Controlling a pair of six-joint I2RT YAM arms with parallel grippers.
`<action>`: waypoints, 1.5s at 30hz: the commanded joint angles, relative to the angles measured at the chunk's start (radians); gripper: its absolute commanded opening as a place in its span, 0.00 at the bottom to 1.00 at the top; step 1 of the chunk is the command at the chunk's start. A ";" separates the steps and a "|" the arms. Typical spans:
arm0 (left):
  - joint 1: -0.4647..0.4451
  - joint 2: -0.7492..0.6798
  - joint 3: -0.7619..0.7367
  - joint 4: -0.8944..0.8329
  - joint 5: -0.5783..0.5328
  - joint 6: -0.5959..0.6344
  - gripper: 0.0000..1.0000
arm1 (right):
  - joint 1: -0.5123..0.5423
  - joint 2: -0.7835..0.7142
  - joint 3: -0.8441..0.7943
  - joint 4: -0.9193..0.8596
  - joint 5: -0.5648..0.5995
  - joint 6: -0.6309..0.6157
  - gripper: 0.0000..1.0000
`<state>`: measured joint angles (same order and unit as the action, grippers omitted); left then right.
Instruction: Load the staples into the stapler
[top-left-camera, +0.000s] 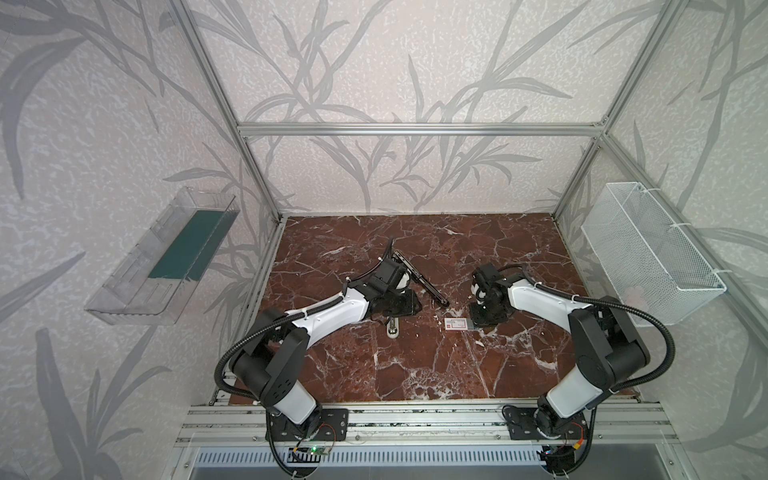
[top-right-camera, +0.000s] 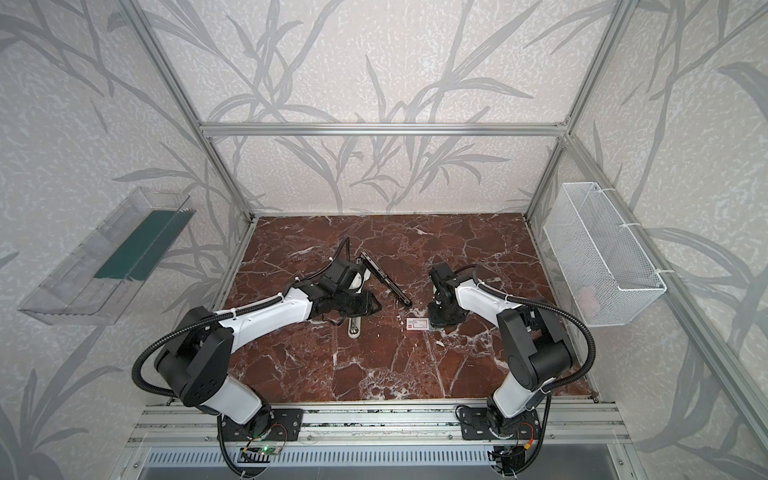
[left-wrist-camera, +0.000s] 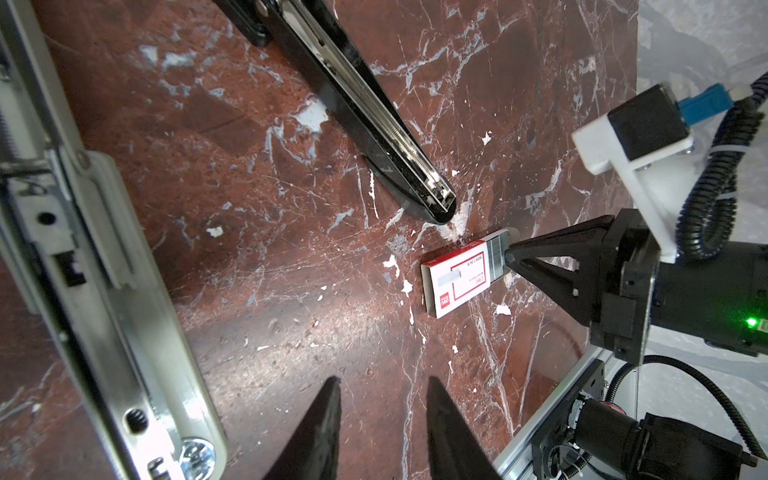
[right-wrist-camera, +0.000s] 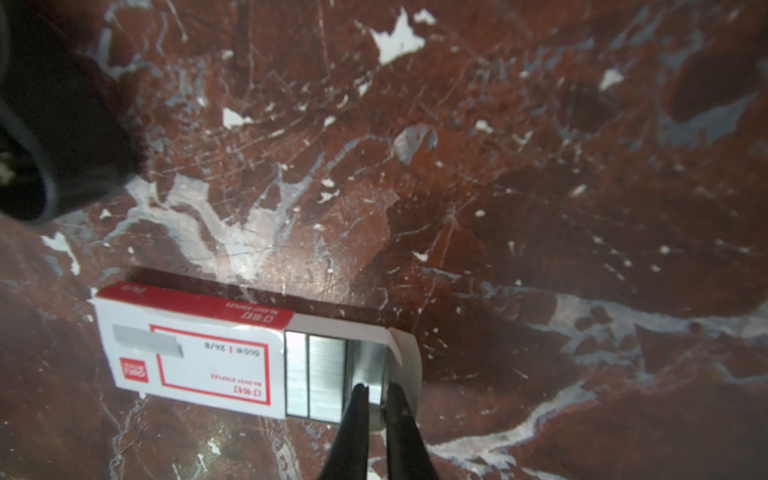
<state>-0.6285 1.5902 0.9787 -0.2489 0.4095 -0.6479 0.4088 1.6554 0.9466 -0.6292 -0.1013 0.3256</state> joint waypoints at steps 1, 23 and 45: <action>-0.001 -0.016 -0.008 0.008 -0.015 -0.006 0.36 | 0.003 0.015 -0.007 0.000 0.015 0.006 0.12; -0.001 -0.022 0.003 0.006 -0.024 -0.002 0.36 | 0.003 -0.022 0.006 -0.031 0.041 -0.002 0.00; 0.257 -0.299 -0.184 0.534 0.291 -0.254 0.54 | -0.010 -0.245 0.127 0.257 -0.545 0.066 0.00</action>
<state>-0.4110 1.3224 0.8265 0.1047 0.5747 -0.7937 0.3973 1.4296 1.0382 -0.5194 -0.4347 0.3466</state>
